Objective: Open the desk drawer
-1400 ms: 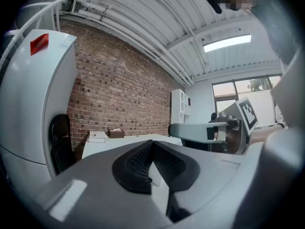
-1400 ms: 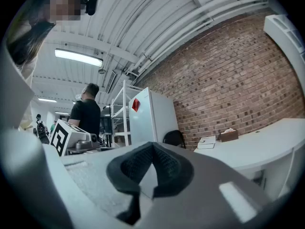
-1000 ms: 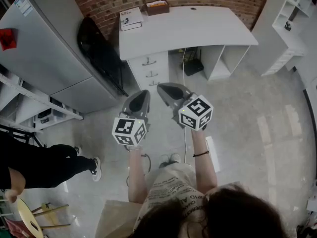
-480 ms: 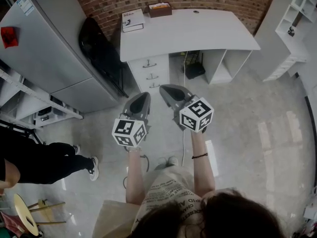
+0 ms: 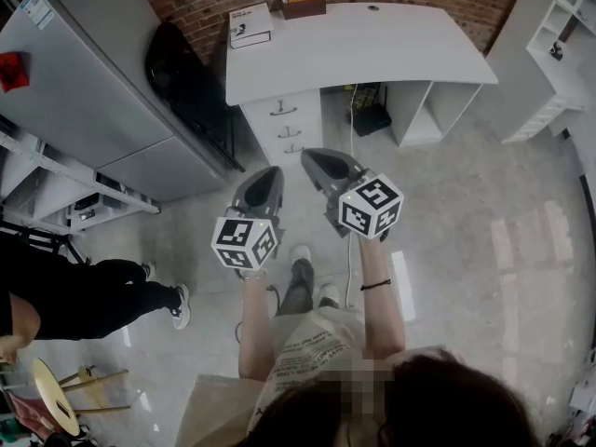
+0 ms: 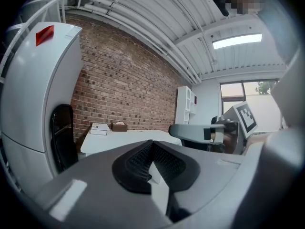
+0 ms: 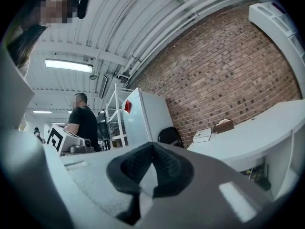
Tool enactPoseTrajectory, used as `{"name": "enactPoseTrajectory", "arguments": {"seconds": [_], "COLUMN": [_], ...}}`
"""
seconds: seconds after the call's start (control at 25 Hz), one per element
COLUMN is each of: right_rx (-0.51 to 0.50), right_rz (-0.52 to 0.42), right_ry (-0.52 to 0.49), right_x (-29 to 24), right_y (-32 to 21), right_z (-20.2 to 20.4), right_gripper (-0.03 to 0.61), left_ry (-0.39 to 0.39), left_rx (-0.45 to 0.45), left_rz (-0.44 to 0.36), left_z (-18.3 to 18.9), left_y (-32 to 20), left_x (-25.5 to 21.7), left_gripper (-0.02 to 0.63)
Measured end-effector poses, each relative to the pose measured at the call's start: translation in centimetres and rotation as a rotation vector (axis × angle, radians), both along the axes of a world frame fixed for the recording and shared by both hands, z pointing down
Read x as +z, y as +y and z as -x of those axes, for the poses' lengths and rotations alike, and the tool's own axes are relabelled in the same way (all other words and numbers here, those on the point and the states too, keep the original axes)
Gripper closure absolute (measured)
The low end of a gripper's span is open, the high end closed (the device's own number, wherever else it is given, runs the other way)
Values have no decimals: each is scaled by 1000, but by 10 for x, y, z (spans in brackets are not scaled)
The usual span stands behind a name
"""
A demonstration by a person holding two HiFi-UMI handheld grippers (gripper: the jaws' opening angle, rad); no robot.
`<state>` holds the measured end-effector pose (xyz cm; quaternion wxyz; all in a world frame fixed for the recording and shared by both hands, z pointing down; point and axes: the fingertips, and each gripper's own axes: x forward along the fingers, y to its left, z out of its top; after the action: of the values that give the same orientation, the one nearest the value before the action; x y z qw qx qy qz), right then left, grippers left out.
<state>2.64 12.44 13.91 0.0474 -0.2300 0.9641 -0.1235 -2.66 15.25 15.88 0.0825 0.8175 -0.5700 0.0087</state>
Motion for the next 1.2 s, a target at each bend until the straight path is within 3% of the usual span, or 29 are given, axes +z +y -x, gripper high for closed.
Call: {"name": "enactPoseTrajectory", "arguments": {"seconds": [1.2], "right_rx": [70], "right_rz": [57], "right_ry": [41], "right_x": [34], "right_y": [-166], "right_z": [100], "right_gripper": [577], "left_ry": [31], "left_rx": [98], "left_rz": [59], "left_z": [103], "left_y": [-171], "left_x": [41], "left_gripper": [612]}}
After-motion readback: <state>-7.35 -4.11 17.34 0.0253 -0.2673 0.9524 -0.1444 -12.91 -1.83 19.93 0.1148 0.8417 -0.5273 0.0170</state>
